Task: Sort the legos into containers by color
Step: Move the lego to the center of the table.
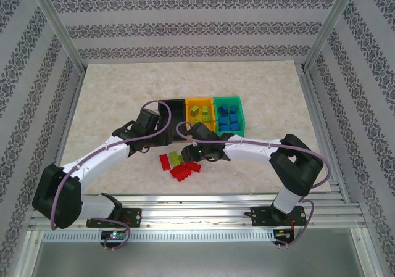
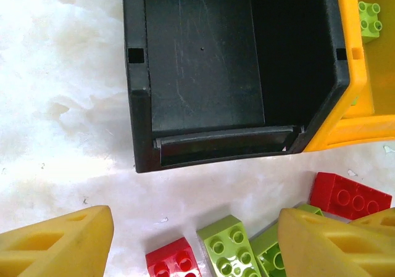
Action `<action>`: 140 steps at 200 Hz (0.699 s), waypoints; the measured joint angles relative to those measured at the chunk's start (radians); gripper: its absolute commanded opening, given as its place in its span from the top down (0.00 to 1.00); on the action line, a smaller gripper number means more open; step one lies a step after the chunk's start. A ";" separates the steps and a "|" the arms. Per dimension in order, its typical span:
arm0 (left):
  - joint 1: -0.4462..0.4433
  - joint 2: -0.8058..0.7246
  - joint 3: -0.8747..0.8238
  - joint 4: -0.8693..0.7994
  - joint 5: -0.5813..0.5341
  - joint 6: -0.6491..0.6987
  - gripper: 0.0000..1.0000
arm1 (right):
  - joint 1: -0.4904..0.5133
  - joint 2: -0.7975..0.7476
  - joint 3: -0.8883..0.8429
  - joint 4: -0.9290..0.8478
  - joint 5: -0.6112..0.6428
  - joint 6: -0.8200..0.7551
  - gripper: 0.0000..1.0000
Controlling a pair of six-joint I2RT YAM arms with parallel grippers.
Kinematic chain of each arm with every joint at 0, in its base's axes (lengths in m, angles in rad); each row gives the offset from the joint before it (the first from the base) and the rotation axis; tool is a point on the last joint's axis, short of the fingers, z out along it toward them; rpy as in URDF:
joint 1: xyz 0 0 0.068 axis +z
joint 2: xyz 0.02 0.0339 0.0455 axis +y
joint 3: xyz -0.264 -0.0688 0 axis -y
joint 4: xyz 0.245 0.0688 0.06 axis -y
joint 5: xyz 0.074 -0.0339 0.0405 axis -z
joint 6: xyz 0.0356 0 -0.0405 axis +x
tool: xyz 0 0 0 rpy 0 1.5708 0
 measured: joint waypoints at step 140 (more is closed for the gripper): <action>0.000 -0.046 -0.019 0.018 -0.030 -0.007 0.29 | 0.005 0.220 0.202 0.006 -0.032 0.058 0.40</action>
